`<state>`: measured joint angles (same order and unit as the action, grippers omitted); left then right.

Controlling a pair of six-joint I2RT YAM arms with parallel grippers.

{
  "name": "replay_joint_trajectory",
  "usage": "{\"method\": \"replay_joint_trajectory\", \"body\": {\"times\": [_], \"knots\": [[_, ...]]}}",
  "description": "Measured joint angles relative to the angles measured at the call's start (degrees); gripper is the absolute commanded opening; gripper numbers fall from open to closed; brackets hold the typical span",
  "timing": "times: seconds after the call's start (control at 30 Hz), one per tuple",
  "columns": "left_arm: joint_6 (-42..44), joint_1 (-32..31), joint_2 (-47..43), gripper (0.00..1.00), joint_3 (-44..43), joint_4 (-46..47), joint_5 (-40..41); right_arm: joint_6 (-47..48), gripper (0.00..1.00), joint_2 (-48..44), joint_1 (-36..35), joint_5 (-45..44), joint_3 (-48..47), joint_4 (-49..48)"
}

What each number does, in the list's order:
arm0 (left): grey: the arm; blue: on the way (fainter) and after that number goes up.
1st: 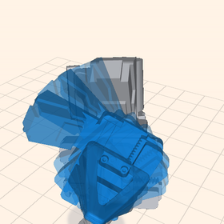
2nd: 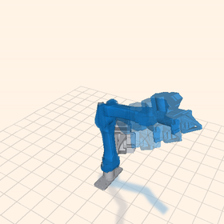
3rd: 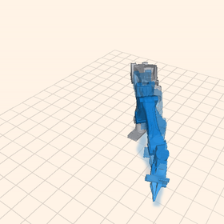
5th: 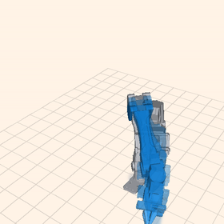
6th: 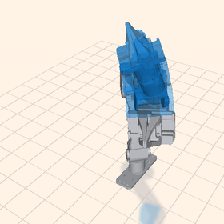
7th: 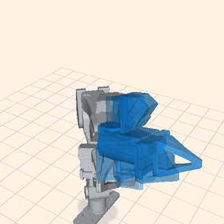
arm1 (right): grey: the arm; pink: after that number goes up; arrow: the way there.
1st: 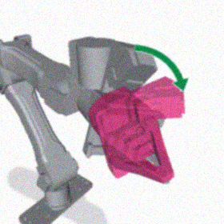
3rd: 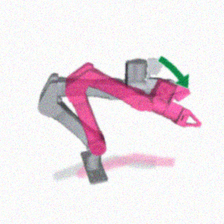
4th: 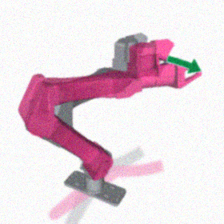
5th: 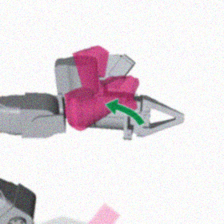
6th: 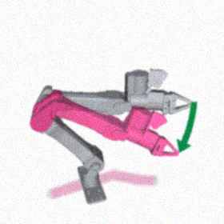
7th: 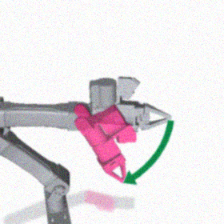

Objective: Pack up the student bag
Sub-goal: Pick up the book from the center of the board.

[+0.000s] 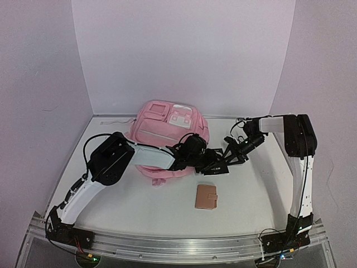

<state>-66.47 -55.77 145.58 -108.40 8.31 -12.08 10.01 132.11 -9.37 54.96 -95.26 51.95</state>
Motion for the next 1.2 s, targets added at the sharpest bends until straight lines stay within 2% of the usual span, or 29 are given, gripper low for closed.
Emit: {"method": "replay_joint_trajectory", "body": {"times": [0.03, 0.2, 0.23, 0.33, 0.5, 0.67, 0.87, 0.93, 1.07, 1.2], "knots": [[-0.15, 0.04, 0.02, 0.54, 0.03, 0.17, -0.23, -0.06, 0.45, 0.00, 0.03, 0.36, 0.22, -0.12], [-1.19, 0.07, 0.11, 0.53, 1.13, 2.59, -1.09, -0.33, 0.09, 0.00, -0.48, 2.68, 1.22, 0.27], [-1.21, 0.07, 0.11, 0.53, 1.63, 3.34, -1.20, -0.41, 0.05, 0.00, -0.76, 2.99, 1.28, 0.35], [-1.17, 0.04, 0.11, 0.52, 3.08, 5.83, -1.39, -0.56, 0.00, 0.00, -1.28, 3.53, 1.29, 0.45], [-1.40, 0.07, 0.11, 0.51, 4.04, 8.12, -1.47, -0.69, 0.00, 0.00, -1.44, 4.01, 1.29, 0.43], [-2.21, 0.04, 0.04, 0.52, 7.49, 14.18, -1.90, -2.00, 0.16, 0.00, -1.42, 3.73, 1.76, -0.90], [-2.68, 0.07, -0.02, 0.52, 9.53, 18.09, -1.85, -5.51, 0.20, 0.00, -1.44, 3.02, 3.98, -5.70], [-2.72, 0.07, -0.02, 0.52, 9.88, 18.80, -1.90, -6.61, 0.19, 0.10, -1.44, 3.13, 4.32, -6.75], [-2.87, 0.07, -0.02, 0.53, 10.39, 19.79, -1.89, -8.32, 0.01, 0.11, -1.64, 3.19, 4.33, -8.93], [-2.72, 0.07, -0.32, 0.66, 11.23, 21.11, -1.91, -9.65, 0.00, 0.13, -1.73, 2.82, 4.34, -10.06]]}}
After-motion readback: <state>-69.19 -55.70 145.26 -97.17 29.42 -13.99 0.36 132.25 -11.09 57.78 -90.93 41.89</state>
